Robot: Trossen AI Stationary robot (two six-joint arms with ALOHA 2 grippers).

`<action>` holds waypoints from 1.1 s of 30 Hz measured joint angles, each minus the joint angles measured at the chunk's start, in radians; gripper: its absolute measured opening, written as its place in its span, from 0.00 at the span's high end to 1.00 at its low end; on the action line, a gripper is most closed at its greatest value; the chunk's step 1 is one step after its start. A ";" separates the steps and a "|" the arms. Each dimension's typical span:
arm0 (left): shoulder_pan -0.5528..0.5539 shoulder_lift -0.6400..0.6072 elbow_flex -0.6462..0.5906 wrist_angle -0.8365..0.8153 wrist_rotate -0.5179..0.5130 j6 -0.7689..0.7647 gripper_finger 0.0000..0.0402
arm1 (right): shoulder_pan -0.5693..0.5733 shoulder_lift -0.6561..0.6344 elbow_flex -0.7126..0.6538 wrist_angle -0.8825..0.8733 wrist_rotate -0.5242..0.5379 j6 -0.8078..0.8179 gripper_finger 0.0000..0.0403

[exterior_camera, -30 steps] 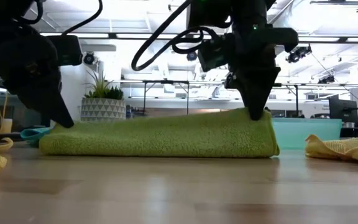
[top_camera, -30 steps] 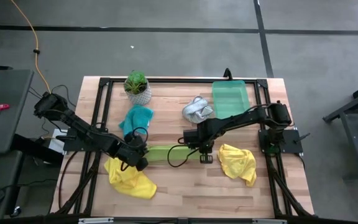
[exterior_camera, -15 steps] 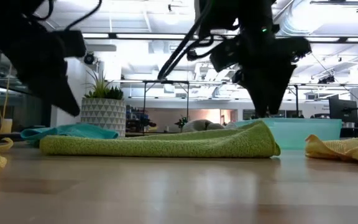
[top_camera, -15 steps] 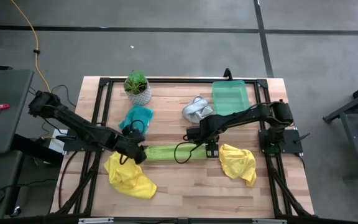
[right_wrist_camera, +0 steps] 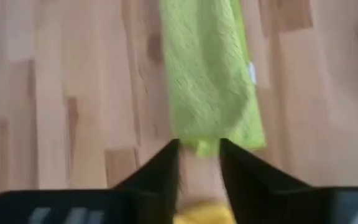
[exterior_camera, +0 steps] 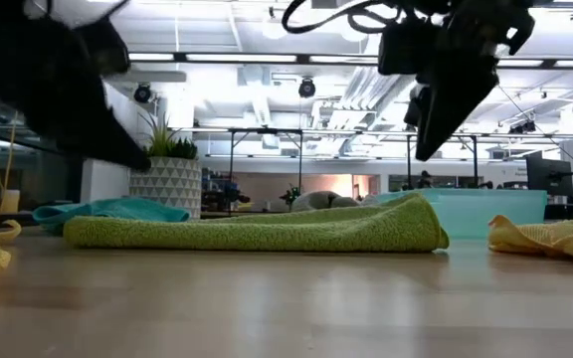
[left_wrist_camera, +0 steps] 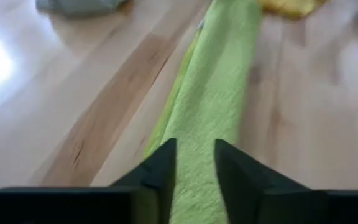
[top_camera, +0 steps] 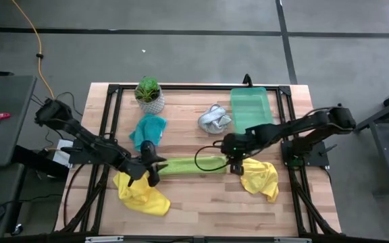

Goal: Fold microfiber towels
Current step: Fold the green microfiber cloth

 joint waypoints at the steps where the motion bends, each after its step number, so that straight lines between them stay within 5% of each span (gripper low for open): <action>1: 0.009 0.021 0.001 0.014 0.021 0.000 0.84 | 0.005 0.002 -0.023 0.049 -0.001 0.017 0.82; 4: 0.046 0.075 0.007 0.041 0.083 0.000 0.97 | 0.011 0.036 -0.077 0.184 -0.011 0.051 0.97; 11: 0.108 0.172 0.010 0.095 0.126 0.001 0.99 | -0.008 0.123 -0.104 0.313 0.012 0.066 0.99; 24: 0.166 0.251 0.011 0.083 0.119 0.001 1.00 | -0.024 0.185 -0.106 0.228 0.126 0.091 0.99; 33: 0.189 0.252 0.008 0.130 0.127 0.079 1.00 | -0.031 0.026 -0.086 0.022 0.139 0.231 0.99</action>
